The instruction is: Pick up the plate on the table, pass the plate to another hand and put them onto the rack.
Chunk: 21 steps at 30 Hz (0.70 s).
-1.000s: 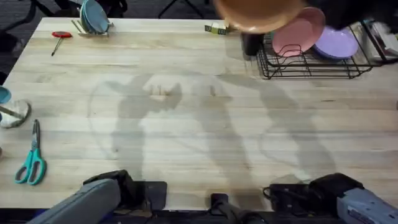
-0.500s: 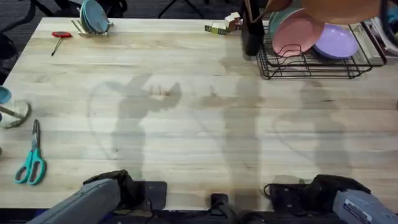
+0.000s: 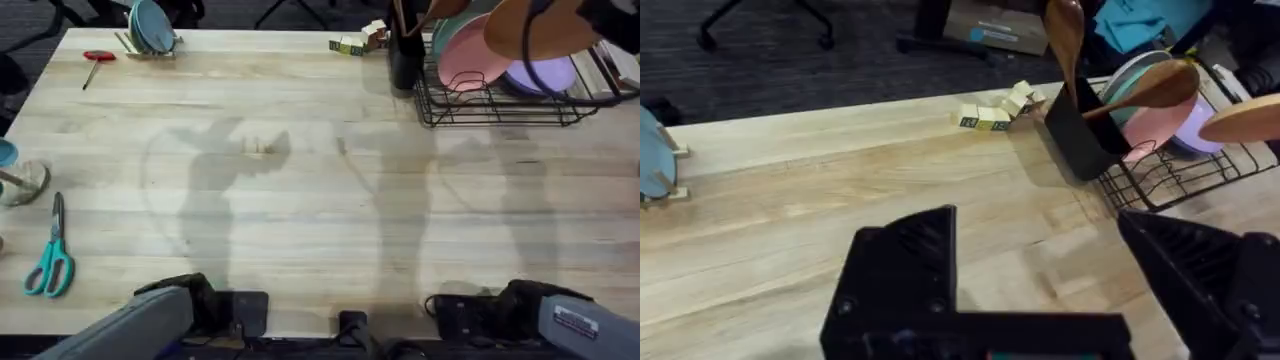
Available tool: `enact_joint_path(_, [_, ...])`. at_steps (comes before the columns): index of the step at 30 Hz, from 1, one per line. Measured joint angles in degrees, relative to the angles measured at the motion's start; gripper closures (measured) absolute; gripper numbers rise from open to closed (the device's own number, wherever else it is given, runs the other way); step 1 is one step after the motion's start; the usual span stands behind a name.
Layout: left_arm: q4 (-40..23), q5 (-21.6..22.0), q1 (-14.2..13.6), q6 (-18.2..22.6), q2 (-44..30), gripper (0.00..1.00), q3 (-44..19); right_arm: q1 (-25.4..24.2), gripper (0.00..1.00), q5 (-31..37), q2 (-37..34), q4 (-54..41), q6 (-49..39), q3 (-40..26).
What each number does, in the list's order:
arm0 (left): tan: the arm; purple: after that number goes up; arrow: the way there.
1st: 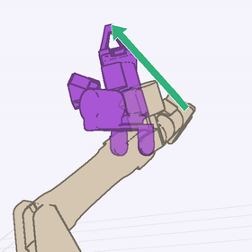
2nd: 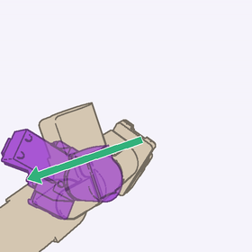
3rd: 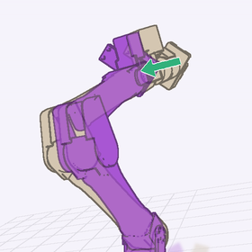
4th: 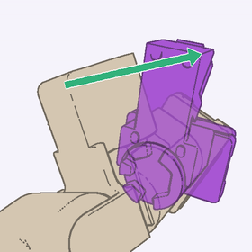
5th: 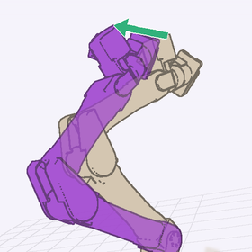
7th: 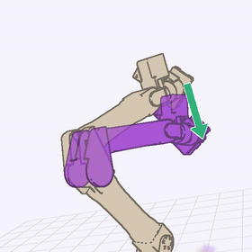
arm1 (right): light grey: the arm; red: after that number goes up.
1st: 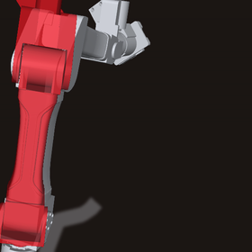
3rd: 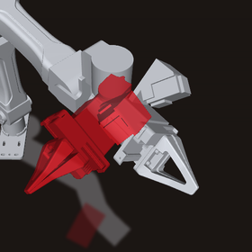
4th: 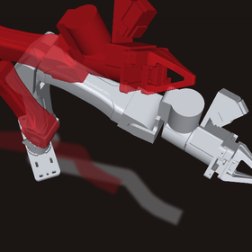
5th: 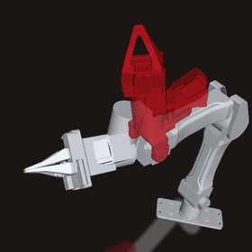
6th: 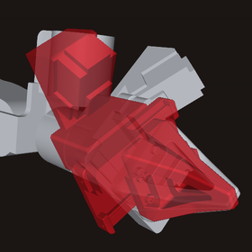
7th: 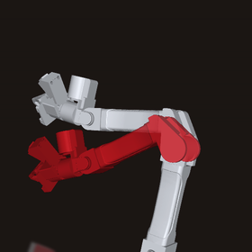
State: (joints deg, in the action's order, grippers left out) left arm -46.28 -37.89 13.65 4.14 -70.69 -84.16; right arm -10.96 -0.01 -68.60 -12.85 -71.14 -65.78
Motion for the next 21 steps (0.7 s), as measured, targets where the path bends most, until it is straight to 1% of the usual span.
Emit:
enact_joint_path(5, [0.02,0.00,0.00,0.00,-0.22,0.006,0.00,0.00,0.971,-0.07,-4.14,3.34,-6.88,0.00])
enact_joint_path(9, [-0.39,0.00,0.00,0.02,-0.22,0.006,0.00,-0.02,0.971,-1.65,-7.77,4.99,-11.10,0.00])
enact_joint_path(17, [-1.33,0.02,0.00,0.00,-0.24,0.006,0.00,-0.04,0.971,-3.41,-14.34,10.97,-13.62,0.00])
enact_joint_path(21, [-1.36,0.00,0.00,0.02,-0.24,0.006,0.00,-0.04,0.971,-4.80,-16.62,11.27,-14.19,0.00])
